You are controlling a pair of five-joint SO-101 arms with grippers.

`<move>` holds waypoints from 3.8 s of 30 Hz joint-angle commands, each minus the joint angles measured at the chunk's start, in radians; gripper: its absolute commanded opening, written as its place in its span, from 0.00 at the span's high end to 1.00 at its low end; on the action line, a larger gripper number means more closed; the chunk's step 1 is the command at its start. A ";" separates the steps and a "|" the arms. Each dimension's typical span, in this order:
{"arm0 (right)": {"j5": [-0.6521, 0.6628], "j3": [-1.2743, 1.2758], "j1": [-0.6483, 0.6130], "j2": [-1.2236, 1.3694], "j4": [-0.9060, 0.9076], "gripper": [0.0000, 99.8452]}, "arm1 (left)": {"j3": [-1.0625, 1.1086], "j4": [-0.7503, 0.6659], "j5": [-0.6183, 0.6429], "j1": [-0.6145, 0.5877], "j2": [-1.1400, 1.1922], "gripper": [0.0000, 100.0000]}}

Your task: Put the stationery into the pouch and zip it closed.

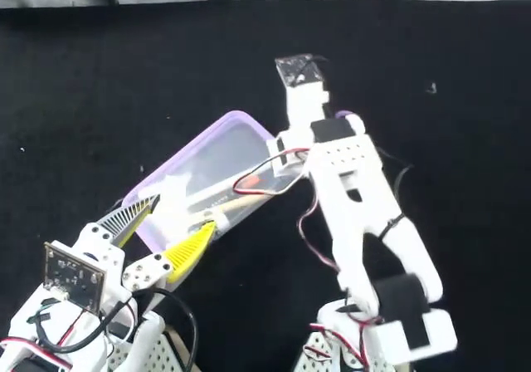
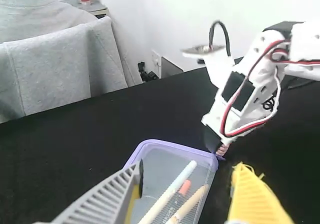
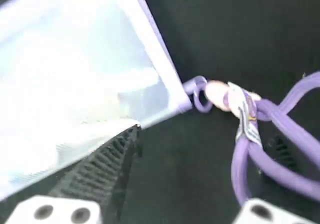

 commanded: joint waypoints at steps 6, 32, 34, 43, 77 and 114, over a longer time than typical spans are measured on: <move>0.048 -0.171 0.031 -0.028 0.206 0.63 | -0.001 0.021 0.005 -0.001 0.005 0.71; 0.365 -0.544 0.207 -0.366 0.436 0.68 | -0.010 0.026 0.000 -0.007 0.005 0.78; 0.365 -0.555 0.219 -0.426 0.430 0.76 | -0.012 0.009 -0.034 -0.007 0.003 0.88; 0.258 -0.341 0.216 -0.690 0.371 0.99 | -0.108 -0.008 -0.150 -0.025 -0.002 0.97; 0.351 0.946 0.213 -1.728 0.046 0.99 | 0.460 0.091 0.089 -0.466 0.003 0.97; 0.359 1.237 0.434 -1.730 0.158 0.99 | 0.854 -0.101 0.087 -0.414 0.006 0.97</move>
